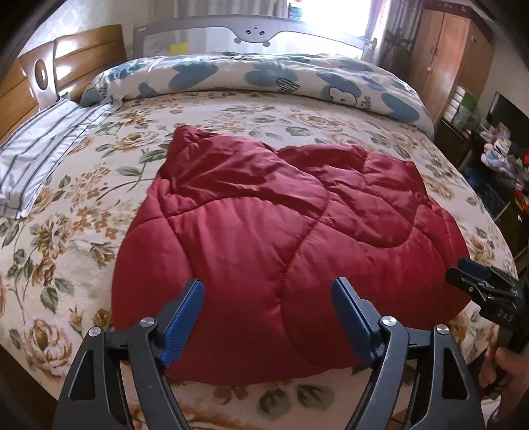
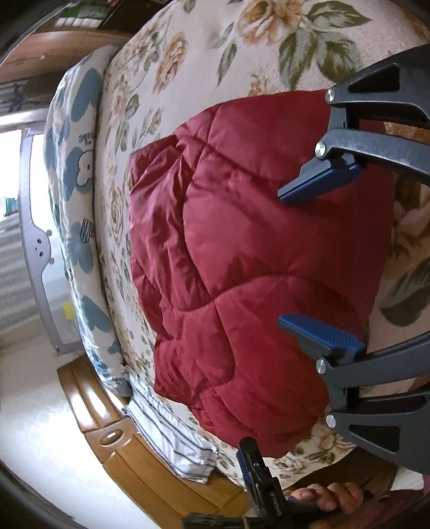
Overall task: Fold large clothes
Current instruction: 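Press and smooth the folded red jacket flat with both tools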
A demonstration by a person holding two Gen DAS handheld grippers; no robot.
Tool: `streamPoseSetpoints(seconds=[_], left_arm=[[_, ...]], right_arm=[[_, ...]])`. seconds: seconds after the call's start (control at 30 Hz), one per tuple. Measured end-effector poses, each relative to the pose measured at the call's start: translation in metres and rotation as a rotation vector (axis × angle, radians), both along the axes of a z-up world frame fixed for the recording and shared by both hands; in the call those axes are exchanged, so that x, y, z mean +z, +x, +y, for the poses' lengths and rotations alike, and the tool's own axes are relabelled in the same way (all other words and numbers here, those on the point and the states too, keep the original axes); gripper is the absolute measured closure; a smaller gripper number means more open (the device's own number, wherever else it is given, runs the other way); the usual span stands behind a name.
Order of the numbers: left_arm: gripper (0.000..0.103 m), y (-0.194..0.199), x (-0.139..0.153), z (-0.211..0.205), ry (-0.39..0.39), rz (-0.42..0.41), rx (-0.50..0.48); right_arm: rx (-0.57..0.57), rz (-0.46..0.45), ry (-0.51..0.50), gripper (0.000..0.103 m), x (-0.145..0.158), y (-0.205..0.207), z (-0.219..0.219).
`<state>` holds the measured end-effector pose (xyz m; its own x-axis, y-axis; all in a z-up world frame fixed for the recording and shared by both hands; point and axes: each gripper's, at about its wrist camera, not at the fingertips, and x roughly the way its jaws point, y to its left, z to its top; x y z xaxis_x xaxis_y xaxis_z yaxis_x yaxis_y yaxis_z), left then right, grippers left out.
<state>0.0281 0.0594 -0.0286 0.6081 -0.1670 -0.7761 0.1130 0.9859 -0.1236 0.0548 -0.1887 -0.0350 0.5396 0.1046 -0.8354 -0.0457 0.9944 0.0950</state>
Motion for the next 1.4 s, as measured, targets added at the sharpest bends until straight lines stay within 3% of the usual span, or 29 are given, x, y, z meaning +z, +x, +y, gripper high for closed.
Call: streamPoseSetpoints(seconds=[0.43, 0.77, 1.1, 1.23, 1.4], left_arm=[[0.018, 0.035, -0.026, -0.029, 0.116, 0.064, -0.004], [0.015, 0.068, -0.048, -0.024, 0.085, 0.094, 0.032], [0.015, 0.104, -0.048, -0.011, 0.097, 0.091, 0.087], [0.015, 0.129, -0.057, 0.001, 0.086, 0.124, 0.141], [0.015, 0.149, -0.063, 0.002, 0.088, 0.147, 0.158]], right_arm=[[0.046, 0.035, -0.066, 0.02, -0.018, 0.033, 0.016], [-0.042, 0.083, -0.056, 0.02, -0.039, 0.065, -0.01], [-0.086, 0.072, -0.031, 0.019, -0.05, 0.073, -0.02], [-0.108, 0.087, -0.027, 0.02, -0.045, 0.076, -0.021], [-0.093, 0.042, -0.052, 0.02, -0.027, 0.087, -0.015]])
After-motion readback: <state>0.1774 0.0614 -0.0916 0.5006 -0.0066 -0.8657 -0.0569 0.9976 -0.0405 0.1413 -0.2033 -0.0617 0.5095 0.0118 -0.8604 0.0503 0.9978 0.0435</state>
